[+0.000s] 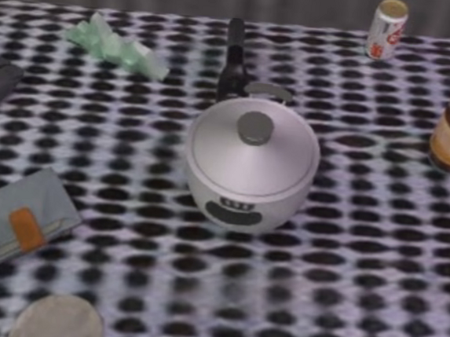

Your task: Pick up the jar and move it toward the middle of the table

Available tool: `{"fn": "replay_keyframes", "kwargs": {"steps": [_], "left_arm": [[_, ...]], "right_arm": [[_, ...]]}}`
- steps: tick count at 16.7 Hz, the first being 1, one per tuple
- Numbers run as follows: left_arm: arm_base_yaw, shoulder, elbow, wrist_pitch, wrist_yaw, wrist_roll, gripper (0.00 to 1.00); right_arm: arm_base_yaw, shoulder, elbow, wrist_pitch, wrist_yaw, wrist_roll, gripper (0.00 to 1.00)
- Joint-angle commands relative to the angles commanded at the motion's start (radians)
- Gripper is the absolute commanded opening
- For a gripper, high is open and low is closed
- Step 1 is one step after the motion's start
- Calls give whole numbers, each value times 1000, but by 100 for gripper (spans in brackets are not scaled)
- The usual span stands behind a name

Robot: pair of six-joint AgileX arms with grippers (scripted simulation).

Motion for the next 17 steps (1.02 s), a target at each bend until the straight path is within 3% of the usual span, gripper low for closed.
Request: {"fn": "replay_keyframes", "kwargs": {"steps": [8, 17], "left_arm": [[0, 0, 0, 0, 0, 0, 100], [0, 0, 0, 0, 0, 0, 100]], "right_arm": [[2, 200, 173, -130, -2, -21, 100], [-5, 977, 872, -634, 9, -113, 100]]}}
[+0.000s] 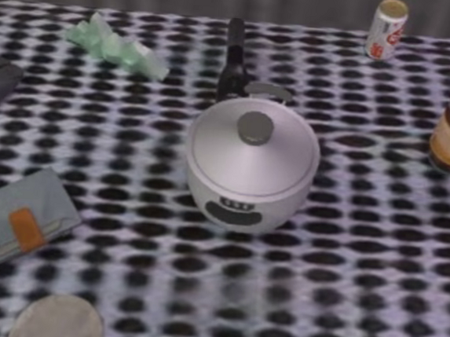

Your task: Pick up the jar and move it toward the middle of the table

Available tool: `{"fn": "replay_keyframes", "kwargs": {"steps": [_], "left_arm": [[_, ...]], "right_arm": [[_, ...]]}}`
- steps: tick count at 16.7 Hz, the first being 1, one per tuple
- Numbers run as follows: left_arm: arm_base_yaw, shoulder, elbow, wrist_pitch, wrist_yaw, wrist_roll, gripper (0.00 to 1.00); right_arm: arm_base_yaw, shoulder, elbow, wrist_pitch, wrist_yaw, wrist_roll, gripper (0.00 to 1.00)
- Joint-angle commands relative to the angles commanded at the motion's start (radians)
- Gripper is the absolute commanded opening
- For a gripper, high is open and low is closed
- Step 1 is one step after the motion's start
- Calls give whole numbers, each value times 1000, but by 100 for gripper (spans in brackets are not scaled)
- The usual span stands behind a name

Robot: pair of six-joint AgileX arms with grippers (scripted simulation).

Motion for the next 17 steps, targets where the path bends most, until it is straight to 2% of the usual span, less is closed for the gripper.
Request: {"fn": "replay_keyframes", "kwargs": {"steps": [10, 17], "left_arm": [[0, 0, 0, 0, 0, 0, 100], [0, 0, 0, 0, 0, 0, 100]], "right_arm": [[6, 1003, 982, -616, 2, -145, 100], [14, 1478, 1528, -860, 0, -222, 100]]}}
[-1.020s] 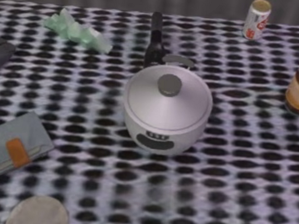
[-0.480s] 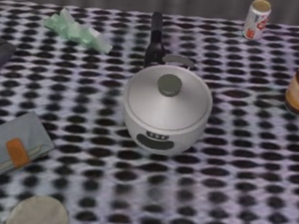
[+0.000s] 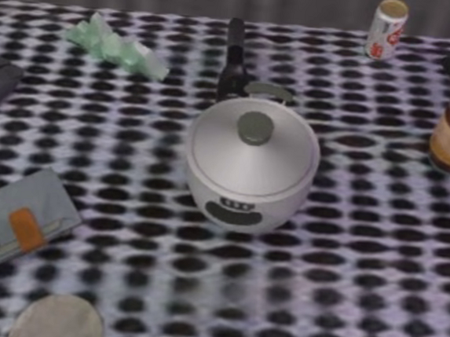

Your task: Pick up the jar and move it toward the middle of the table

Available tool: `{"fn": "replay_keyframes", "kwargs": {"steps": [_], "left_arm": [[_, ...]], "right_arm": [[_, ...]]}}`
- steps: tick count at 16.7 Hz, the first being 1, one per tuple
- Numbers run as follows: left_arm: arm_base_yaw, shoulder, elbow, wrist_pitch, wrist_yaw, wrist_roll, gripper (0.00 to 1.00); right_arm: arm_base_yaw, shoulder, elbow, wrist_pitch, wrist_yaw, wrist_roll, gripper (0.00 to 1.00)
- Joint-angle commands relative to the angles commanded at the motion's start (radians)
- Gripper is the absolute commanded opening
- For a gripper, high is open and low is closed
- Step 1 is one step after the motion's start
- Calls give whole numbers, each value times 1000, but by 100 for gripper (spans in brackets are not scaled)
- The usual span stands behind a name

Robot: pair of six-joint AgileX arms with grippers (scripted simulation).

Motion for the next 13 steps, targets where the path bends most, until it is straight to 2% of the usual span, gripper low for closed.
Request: {"fn": "replay_keyframes", "kwargs": {"steps": [5, 13], "left_arm": [[0, 0, 0, 0, 0, 0, 100], [0, 0, 0, 0, 0, 0, 100]], "right_arm": [[3, 126, 159, -55, -1, -23, 100], [1, 116, 115, -14, -1, -25, 100]]}}
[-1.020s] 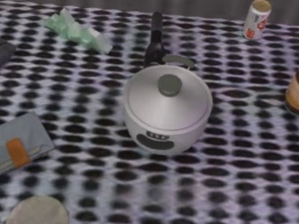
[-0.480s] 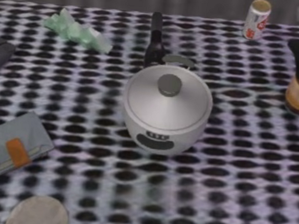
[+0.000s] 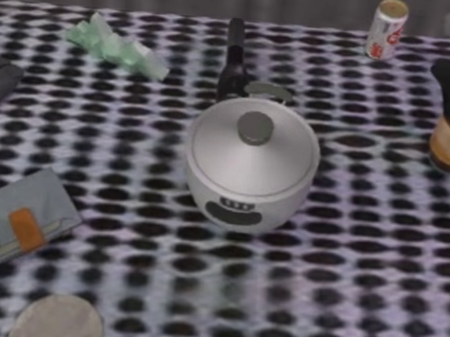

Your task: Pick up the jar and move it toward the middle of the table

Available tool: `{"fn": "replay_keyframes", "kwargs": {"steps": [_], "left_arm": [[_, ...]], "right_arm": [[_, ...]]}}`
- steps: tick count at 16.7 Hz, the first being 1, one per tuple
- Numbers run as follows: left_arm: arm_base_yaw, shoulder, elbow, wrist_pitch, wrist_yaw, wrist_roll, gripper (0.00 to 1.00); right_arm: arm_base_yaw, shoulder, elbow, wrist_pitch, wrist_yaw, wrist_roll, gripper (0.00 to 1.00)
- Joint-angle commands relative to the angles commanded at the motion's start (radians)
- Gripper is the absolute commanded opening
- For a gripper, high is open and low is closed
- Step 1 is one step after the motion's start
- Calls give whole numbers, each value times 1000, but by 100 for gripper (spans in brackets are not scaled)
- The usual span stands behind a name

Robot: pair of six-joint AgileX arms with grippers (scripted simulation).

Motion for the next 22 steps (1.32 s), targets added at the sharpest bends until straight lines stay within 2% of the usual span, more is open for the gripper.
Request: {"fn": "replay_keyframes", "kwargs": {"steps": [5, 10, 22], "left_arm": [[0, 0, 0, 0, 0, 0, 100], [0, 0, 0, 0, 0, 0, 100], [0, 0, 0, 0, 0, 0, 100]], "right_arm": [[2, -27, -202, 165, 0, 3, 100], [3, -31, -232, 194, 0, 3, 100], [3, -31, -232, 194, 0, 3, 10]]}}
